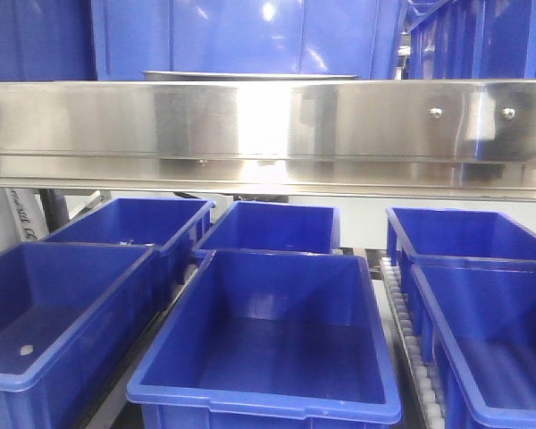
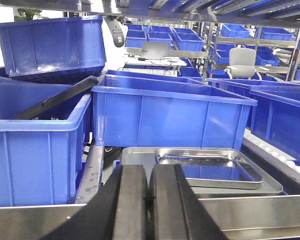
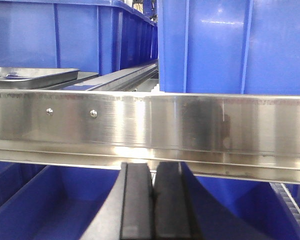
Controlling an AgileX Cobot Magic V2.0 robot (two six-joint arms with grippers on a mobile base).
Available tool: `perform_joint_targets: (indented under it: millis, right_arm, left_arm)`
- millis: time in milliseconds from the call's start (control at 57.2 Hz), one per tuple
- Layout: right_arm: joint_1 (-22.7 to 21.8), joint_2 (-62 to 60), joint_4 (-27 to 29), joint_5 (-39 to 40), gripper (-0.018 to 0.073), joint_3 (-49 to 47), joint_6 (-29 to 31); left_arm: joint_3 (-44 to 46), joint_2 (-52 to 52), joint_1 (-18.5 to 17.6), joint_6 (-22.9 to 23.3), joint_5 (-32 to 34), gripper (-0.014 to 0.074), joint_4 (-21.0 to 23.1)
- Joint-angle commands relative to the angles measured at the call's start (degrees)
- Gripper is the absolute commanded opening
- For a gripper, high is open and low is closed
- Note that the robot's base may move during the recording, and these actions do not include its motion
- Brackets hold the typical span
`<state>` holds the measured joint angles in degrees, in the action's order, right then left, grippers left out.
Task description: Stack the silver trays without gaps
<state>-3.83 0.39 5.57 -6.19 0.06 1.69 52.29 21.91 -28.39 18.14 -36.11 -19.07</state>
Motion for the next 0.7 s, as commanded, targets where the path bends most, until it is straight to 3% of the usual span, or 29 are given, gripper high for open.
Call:
perform_joint_targets:
  millis: [0, 682]
  right_arm:
    - [-1.04, -0.39, -0.66, 2.17, -0.0080, -0.06, -0.11]
    - [-2.39, -0.39, -0.66, 2.39, -0.0080, -0.06, -0.11]
  left_arm:
    - [-0.09, -0.28, 0.13, 0.42, 0.73, -0.0012, 0.33]
    - [-0.09, -0.28, 0.13, 0.42, 0.73, -0.0012, 0.33]
